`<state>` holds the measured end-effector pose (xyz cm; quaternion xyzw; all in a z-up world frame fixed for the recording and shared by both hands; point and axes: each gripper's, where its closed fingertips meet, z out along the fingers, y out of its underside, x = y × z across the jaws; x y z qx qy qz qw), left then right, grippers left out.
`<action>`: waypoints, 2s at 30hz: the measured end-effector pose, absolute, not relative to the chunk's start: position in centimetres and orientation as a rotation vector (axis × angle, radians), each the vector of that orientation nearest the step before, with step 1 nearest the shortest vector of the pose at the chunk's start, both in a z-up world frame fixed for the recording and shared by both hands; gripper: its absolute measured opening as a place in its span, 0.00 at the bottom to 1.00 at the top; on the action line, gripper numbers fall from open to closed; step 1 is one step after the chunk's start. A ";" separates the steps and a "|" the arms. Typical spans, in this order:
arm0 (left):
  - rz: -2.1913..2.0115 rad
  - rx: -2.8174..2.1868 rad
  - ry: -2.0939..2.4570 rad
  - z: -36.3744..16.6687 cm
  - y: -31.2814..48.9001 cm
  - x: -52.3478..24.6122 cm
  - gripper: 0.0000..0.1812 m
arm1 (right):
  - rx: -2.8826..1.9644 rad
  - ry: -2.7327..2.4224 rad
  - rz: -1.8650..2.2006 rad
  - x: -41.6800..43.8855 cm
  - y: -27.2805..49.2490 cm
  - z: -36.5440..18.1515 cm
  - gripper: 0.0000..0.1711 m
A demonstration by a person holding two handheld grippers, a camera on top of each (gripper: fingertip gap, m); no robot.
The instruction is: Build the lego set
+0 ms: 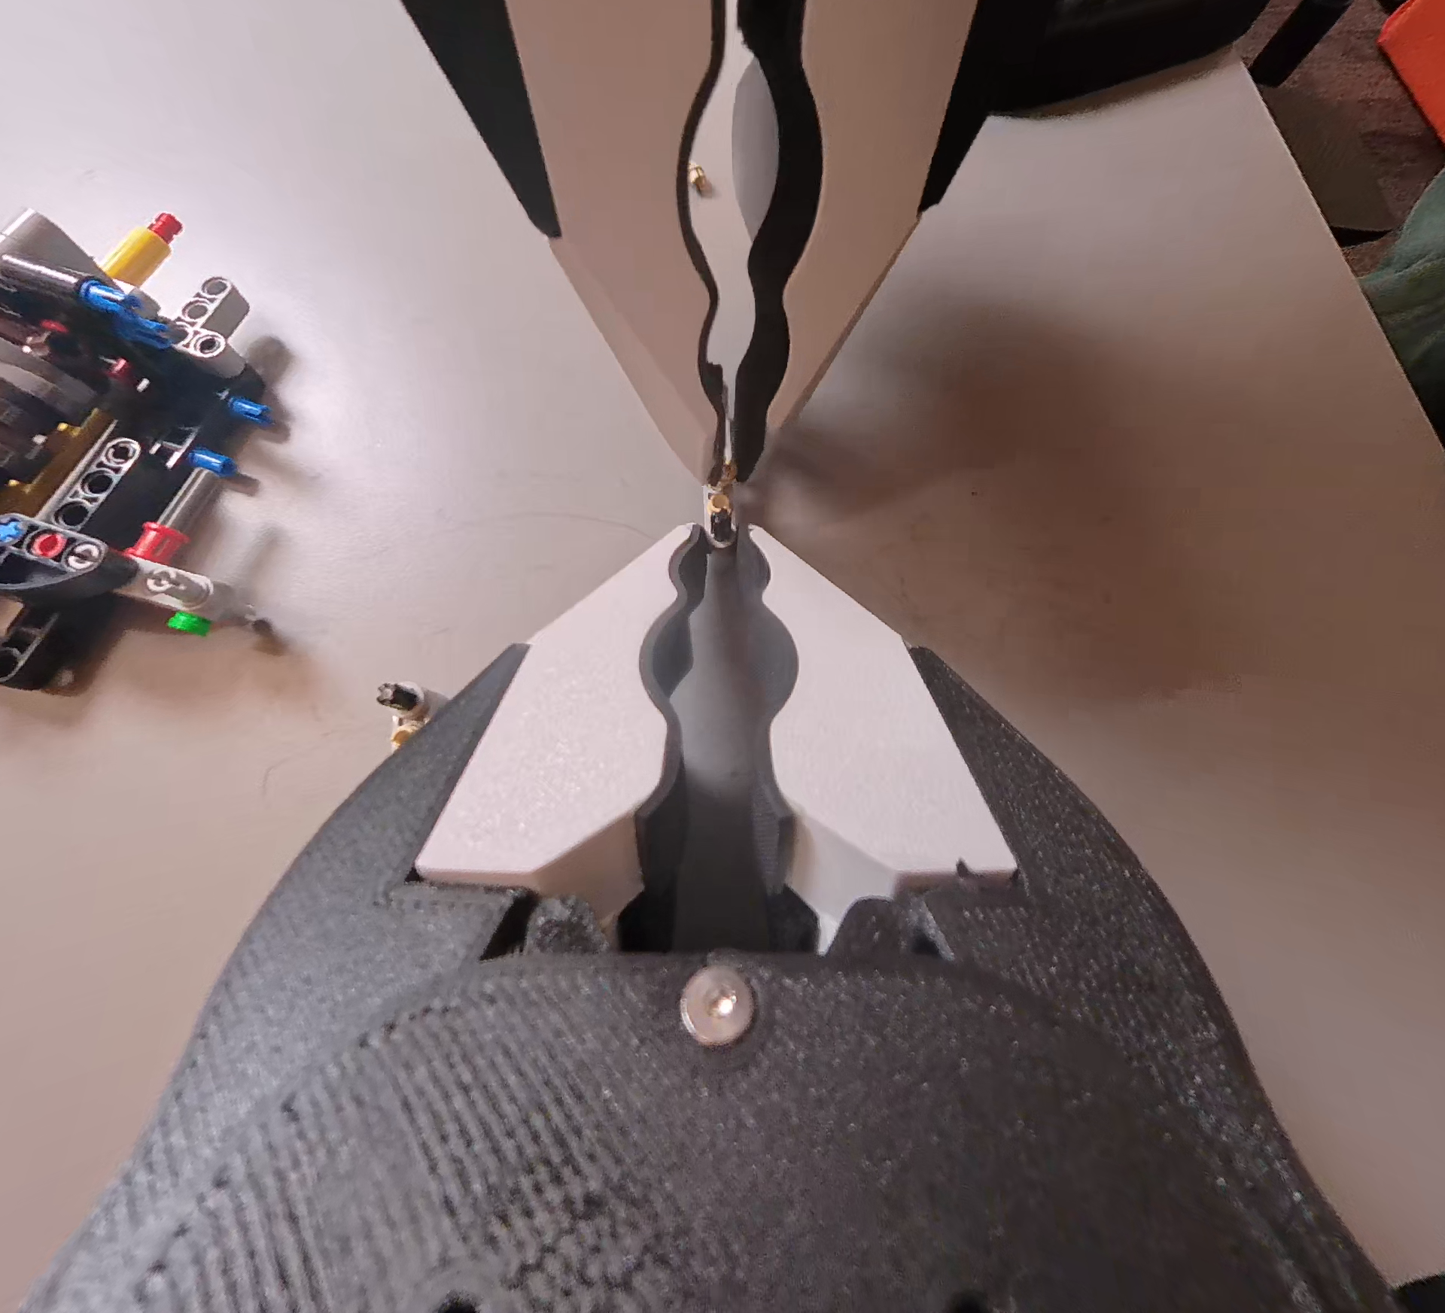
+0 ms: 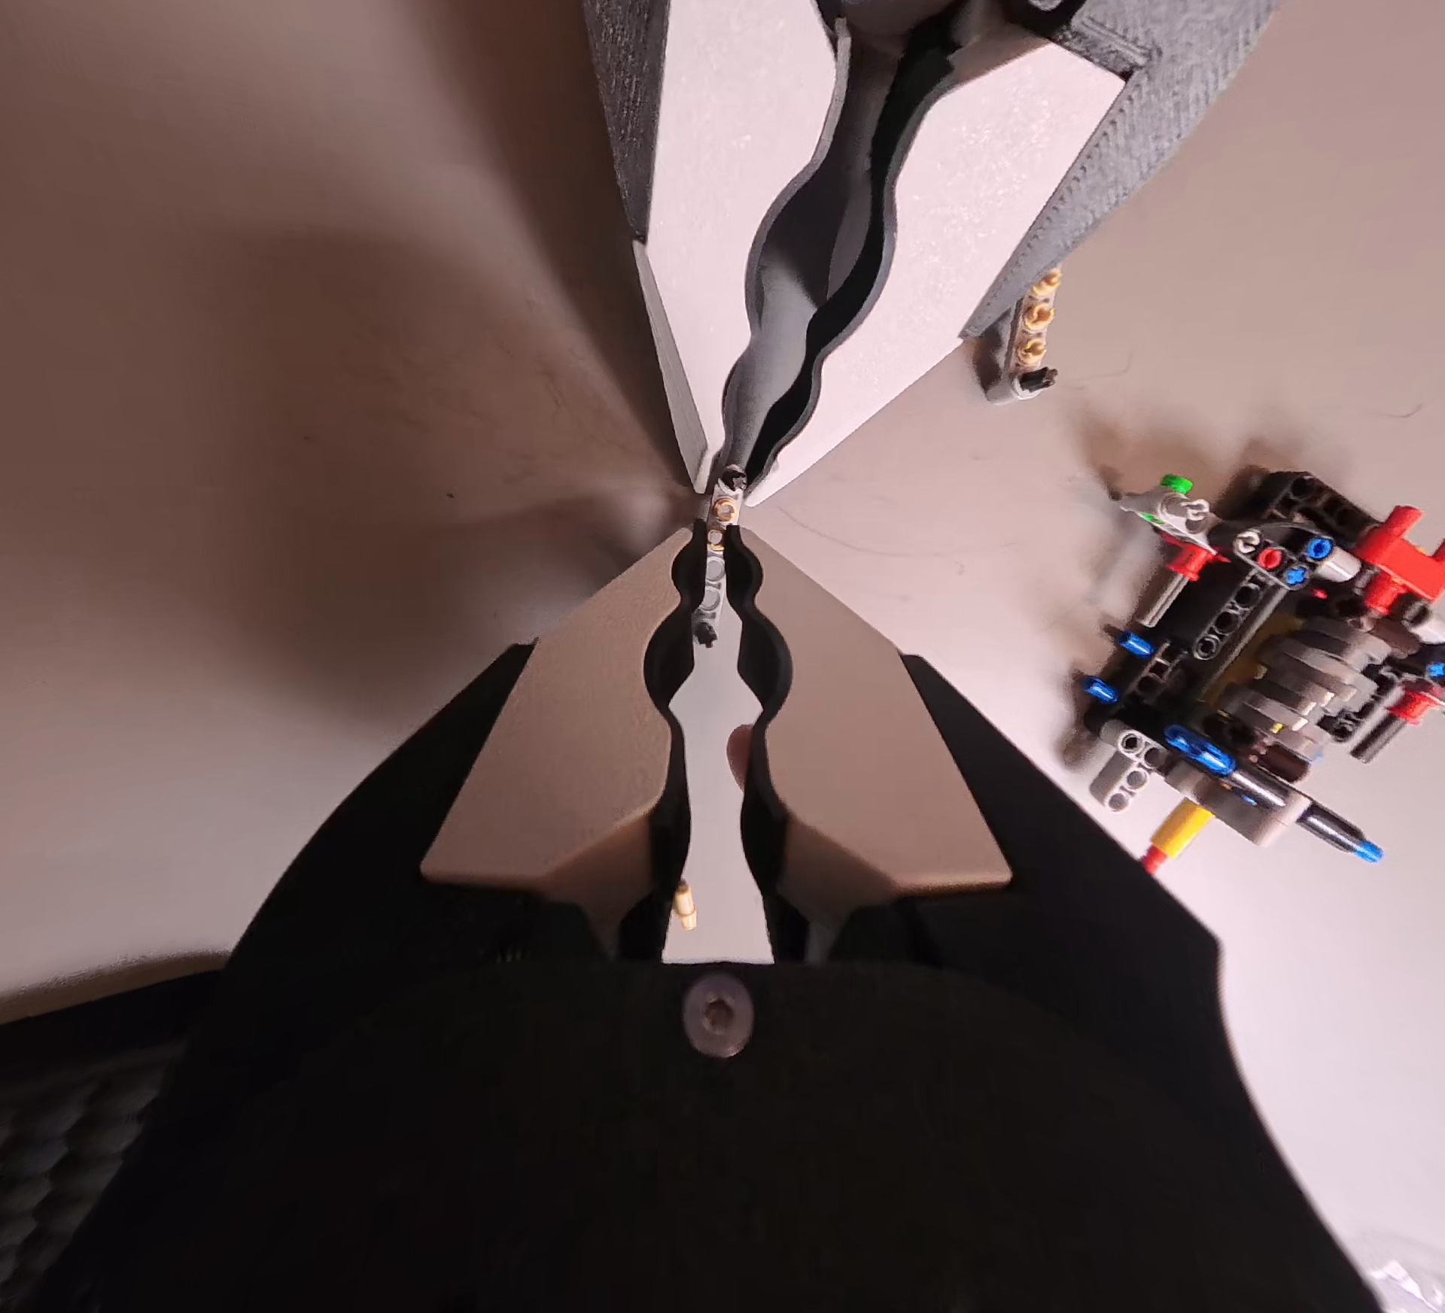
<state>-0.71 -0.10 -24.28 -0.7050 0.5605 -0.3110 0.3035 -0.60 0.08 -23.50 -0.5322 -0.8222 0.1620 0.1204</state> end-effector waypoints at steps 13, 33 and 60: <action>-0.809 -1.866 1.483 -24.3 -0.1 -0.7 0.04 | -1.670 -2.250 0.776 -0.6 -0.1 -23.5 0.02; -0.825 -1.867 1.488 -24.3 -0.2 -0.8 0.04 | -1.510 -2.314 0.707 -0.2 0.3 -23.7 0.02; -0.875 -1.876 1.488 -24.2 -0.1 -0.8 0.03 | -1.033 -2.862 -0.206 -0.6 0.3 -23.7 0.02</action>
